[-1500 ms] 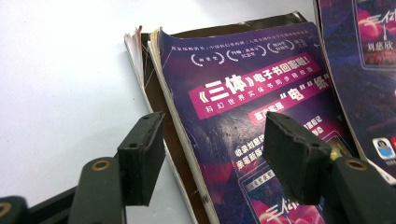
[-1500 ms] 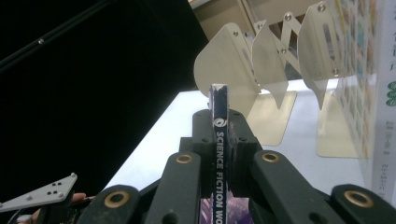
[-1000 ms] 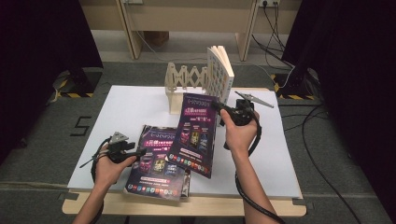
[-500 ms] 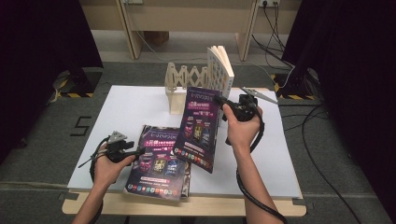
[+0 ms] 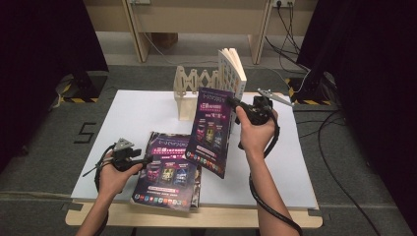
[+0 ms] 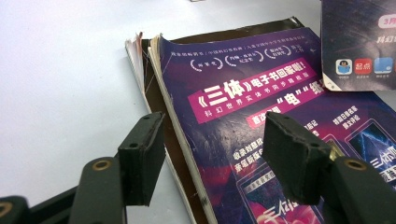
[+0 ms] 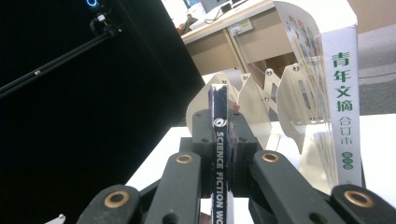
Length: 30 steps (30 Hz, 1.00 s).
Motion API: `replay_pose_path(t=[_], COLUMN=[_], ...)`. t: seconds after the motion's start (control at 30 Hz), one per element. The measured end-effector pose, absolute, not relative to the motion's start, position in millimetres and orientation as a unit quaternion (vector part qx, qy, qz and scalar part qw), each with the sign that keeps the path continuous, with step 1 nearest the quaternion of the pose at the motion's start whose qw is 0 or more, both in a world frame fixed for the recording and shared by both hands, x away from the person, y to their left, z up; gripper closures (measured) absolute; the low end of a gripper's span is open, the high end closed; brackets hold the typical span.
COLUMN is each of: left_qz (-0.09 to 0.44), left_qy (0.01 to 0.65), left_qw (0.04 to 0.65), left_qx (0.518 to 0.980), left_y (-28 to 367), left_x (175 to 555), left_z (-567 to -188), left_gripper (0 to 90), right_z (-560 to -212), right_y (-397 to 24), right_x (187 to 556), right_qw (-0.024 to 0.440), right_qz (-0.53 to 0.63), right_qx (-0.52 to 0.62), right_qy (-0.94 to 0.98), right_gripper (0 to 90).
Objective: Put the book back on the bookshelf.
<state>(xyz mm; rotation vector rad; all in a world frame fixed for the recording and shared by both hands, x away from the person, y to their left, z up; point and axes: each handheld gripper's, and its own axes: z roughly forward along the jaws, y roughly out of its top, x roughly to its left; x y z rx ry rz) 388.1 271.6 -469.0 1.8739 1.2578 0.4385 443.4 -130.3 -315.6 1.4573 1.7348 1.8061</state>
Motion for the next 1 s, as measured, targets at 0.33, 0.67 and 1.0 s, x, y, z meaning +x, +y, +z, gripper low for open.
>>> replay_pose_path(t=[0.33,0.67,1.0], left_qz=[0.174,0.174,0.174], left_qy=[0.500,0.500,0.500], left_qw=[0.409,0.409,0.408], left_qx=[0.743,0.744,0.744], left_y=[272,273,273], left_x=[388,388,389], left_z=[-469,-469,-469], left_gripper=[38.0,38.0,38.0], right_z=[-310,-308,-305], right_y=[-131,-131,-132], right_x=[446,449,452], right_qw=[0.132,0.137,0.145], right_qz=[0.622,0.627,0.631], right_qx=[0.495,0.497,0.496], right_qy=[0.591,0.584,0.579], right_gripper=[84.9,84.9,84.9])
